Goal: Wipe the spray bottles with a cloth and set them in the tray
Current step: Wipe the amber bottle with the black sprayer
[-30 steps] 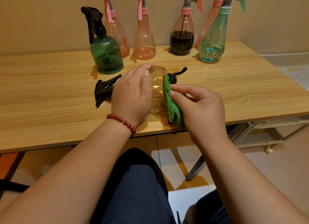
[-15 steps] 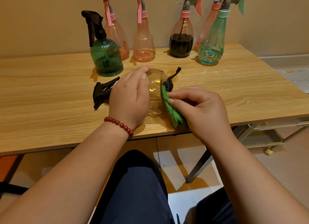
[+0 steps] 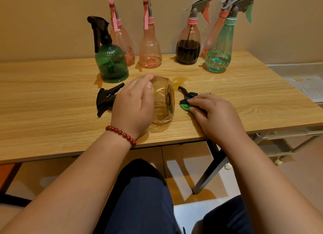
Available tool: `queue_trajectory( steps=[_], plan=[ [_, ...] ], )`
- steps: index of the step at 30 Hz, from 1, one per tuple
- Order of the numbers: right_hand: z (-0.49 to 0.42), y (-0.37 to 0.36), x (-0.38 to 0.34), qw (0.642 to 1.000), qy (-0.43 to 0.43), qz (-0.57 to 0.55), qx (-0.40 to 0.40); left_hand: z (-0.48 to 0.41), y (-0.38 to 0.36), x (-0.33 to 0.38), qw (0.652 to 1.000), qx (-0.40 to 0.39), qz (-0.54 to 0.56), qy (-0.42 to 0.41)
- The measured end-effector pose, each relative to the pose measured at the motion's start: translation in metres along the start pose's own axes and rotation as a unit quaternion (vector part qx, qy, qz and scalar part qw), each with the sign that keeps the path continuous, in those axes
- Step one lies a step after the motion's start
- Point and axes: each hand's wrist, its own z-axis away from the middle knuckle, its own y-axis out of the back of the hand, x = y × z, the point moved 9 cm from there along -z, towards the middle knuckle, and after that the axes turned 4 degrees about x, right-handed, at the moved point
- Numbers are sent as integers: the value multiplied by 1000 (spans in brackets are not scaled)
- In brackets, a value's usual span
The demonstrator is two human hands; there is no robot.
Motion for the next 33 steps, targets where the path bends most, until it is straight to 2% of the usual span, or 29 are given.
queue_trajectory(
  steps=[2,5,7,10,13,16,18,20,21,23,25,27,33],
  plan=[
    [-1,5,1,999,-8,-38,17,0,0,-1,1000,-7,4,-10],
    [-1,17,-13,984,-10,-172,39,1,1,-4,999,-28,13,-26],
    [-5,15,-29,974,-4,-226,-9,1,3,-6,999,-37,25,-20],
    [-11,2,-48,972,5,-213,-97,3,8,-6,998,-50,46,-13],
    [-13,-9,-58,968,2,-212,-133,7,16,-12,997,-42,64,23],
    [-12,-10,-59,967,-4,-232,-104,11,30,-16,997,6,57,46],
    [-12,-5,-54,963,-23,-263,-60,16,43,-14,996,59,46,50],
    [-10,5,-48,951,-46,-305,-7,23,53,-16,989,100,52,94],
    [-8,10,-45,944,-53,-325,16,27,52,-19,984,96,63,136],
    [-6,18,-44,931,-50,-359,47,33,36,-26,962,28,122,241],
    [-4,20,-47,926,-34,-372,58,38,12,-22,911,-52,254,321],
    [-2,18,-48,929,-21,-367,53,35,0,-10,869,-83,348,343],
    [-3,14,-37,945,-43,-324,-5,18,-6,-11,854,-112,370,349]
  ],
)
